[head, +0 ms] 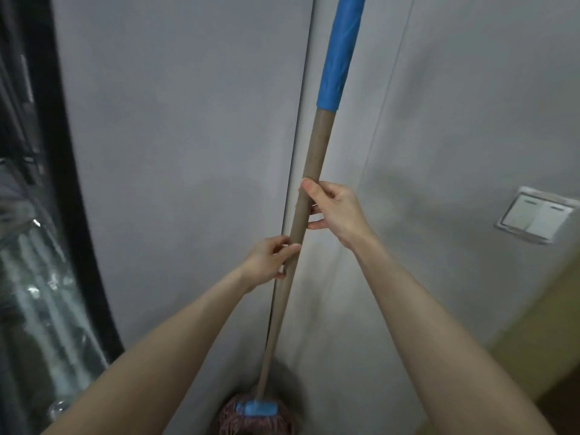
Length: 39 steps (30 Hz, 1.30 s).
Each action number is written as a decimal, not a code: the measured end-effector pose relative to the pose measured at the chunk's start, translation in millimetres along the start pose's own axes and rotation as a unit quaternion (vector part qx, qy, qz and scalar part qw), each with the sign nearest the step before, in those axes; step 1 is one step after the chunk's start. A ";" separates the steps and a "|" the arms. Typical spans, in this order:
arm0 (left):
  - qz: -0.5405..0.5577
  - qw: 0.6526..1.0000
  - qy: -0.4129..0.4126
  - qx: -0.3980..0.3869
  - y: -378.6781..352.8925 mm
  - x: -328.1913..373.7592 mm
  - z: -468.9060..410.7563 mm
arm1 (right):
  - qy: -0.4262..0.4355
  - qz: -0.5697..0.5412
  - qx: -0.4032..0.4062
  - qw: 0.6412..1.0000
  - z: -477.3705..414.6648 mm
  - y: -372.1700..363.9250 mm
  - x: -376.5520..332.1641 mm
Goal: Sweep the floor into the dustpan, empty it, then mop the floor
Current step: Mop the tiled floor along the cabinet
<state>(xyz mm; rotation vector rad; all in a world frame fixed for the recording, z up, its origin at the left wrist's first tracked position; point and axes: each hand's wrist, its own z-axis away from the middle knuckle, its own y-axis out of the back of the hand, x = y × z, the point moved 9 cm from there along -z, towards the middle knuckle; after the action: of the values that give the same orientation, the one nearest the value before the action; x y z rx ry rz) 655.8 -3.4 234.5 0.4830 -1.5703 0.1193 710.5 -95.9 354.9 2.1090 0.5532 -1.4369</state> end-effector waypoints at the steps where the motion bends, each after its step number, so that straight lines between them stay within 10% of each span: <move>1: -0.008 1.000 -0.012 0.002 1.1 11.0 8.2 | 0.011 0.006 0.008 1.000 8.1 0.2 -14.1; 20: -0.063 0.983 -0.172 0.022 17.5 215.4 265.2 | 0.150 0.028 0.068 0.986 252.9 -13.9 -288.5; 39: -0.085 0.979 -0.176 0.052 -46.0 277.4 601.6 | 0.157 0.038 0.044 0.986 545.7 -32.5 -406.6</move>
<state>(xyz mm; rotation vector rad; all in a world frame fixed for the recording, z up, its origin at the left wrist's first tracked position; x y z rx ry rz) 119.4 -329.0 452.0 0.7493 -1.8656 -0.0176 154.5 -428.5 565.9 2.4196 0.5264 -1.1102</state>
